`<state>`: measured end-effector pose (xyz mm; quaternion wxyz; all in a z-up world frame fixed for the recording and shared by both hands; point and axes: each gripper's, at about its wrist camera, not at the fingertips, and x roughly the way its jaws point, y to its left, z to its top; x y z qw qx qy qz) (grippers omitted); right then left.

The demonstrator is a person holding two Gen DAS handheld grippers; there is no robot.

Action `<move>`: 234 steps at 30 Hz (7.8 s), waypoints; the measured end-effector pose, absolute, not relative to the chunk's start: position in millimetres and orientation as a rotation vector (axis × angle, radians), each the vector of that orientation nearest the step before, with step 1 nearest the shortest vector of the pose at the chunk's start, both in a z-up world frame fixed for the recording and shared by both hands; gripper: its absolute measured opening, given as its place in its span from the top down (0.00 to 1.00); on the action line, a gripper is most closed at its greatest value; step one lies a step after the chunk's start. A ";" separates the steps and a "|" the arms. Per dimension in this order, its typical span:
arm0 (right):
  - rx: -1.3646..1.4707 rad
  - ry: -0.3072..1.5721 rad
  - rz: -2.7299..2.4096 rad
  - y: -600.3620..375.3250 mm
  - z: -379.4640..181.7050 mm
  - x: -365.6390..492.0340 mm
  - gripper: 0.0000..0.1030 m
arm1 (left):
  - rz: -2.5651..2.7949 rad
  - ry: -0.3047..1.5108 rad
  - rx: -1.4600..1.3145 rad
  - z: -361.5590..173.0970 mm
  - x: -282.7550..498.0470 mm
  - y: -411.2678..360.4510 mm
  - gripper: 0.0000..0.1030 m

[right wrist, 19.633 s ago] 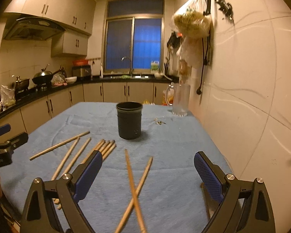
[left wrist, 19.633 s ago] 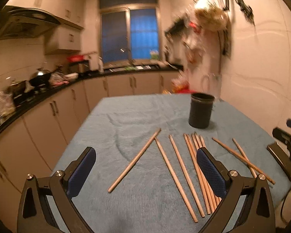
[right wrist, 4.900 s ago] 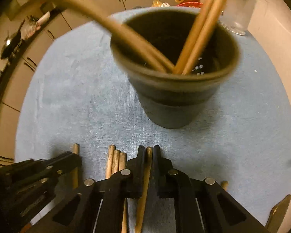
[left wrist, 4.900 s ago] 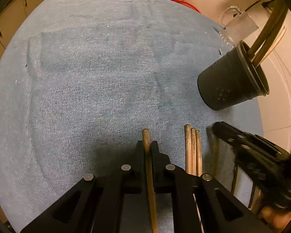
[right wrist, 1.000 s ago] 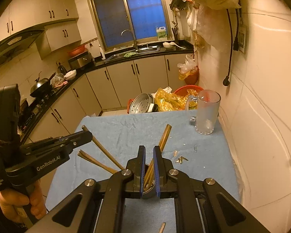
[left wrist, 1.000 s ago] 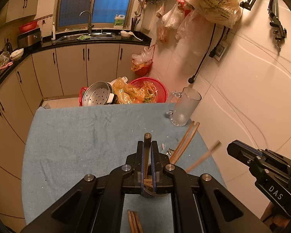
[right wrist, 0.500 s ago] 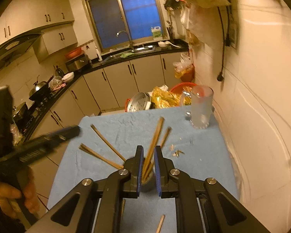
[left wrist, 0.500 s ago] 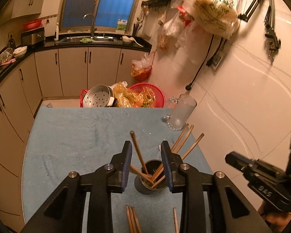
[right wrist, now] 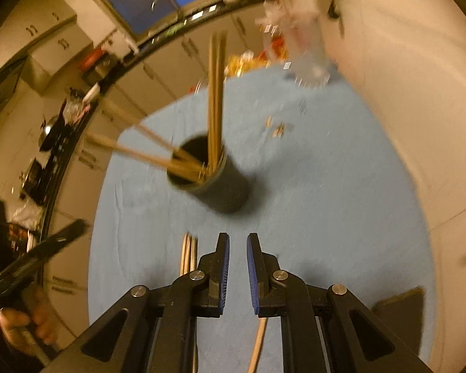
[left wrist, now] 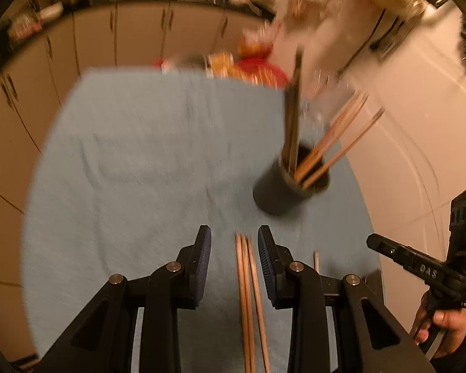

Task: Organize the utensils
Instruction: 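Move both open tools back to the remaining chopsticks on the cloth, then close the right tool on a chopstick while the left tool grasps another, then carry both held chopsticks over the black cup and lower them inside, then open the right tool into the cup while the left tool releases its chopstick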

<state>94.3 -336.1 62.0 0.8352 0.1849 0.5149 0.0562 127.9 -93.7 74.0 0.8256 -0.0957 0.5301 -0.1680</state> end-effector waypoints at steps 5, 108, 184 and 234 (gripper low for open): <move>0.330 1.163 0.203 -306.4 32.8 86.4 0.86 | -0.410 1.262 -0.233 21.8 150.5 -110.4 0.71; 0.238 0.948 0.305 -273.2 123.5 83.5 0.92 | -0.441 1.126 -0.320 86.9 118.2 -48.2 0.93; 0.155 0.520 0.242 -320.6 277.1 94.9 0.92 | -0.328 0.681 0.112 236.1 156.5 -170.6 0.93; 0.144 0.666 0.220 -317.5 179.8 158.8 0.92 | -0.334 0.749 0.065 183.8 180.2 -188.9 0.94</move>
